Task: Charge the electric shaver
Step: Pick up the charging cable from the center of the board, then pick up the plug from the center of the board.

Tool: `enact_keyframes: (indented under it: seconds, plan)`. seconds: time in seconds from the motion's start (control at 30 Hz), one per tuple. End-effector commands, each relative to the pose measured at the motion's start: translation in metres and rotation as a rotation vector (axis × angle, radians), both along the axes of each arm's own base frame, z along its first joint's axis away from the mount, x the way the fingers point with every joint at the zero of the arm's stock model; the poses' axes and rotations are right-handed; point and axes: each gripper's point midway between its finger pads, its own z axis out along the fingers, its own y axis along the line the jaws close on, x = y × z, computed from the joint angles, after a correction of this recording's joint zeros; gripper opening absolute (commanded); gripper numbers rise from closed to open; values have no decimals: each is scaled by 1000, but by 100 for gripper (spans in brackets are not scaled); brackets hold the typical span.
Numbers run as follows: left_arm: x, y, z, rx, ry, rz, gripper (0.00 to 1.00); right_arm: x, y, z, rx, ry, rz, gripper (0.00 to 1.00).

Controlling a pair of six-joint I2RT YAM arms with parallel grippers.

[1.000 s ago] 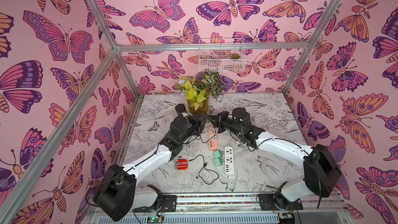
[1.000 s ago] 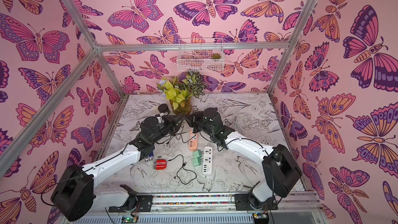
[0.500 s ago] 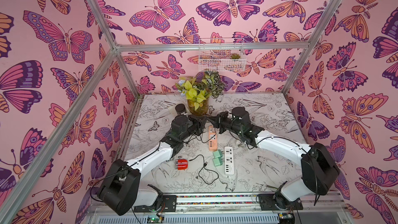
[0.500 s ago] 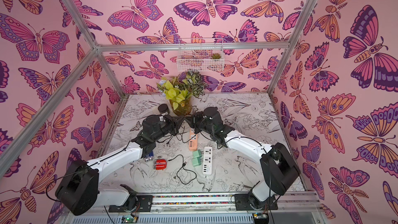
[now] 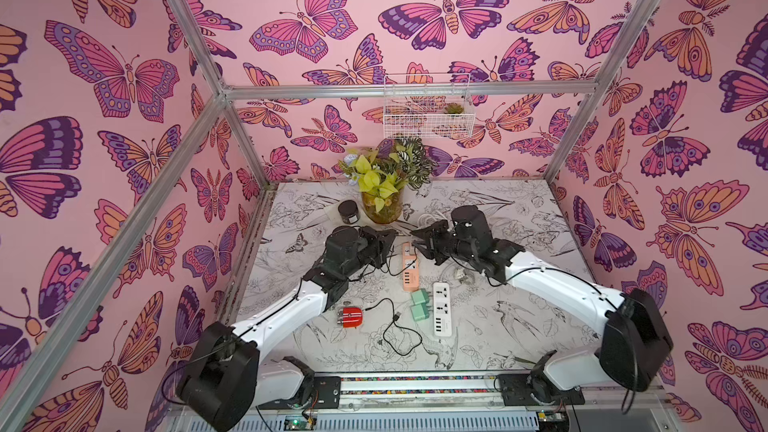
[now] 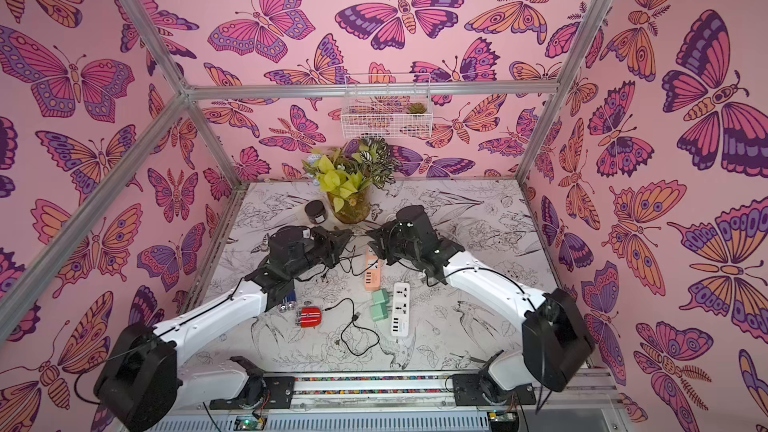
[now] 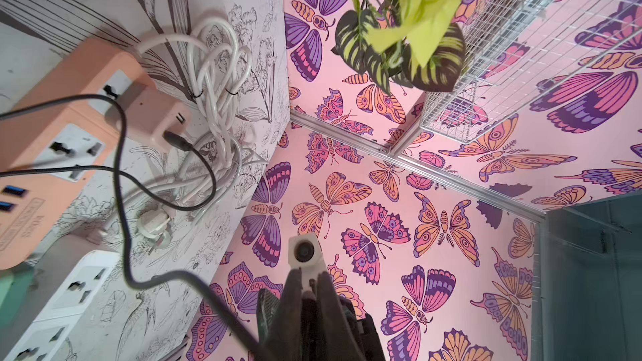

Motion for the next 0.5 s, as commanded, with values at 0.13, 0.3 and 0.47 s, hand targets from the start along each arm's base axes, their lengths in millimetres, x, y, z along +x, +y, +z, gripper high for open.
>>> enact_keyframes:
  seconds: [0.13, 0.3, 0.47]
  plan:
    - [-24, 26, -30, 71, 65, 27, 0, -54, -43, -94, -291, 276, -70, 36]
    - [-36, 36, -36, 87, 82, 38, 0, -58, -37, -125, -320, 389, -98, 35]
    - [-41, 39, -34, 90, 81, 38, 0, -60, -36, -142, -370, 482, -119, 41]
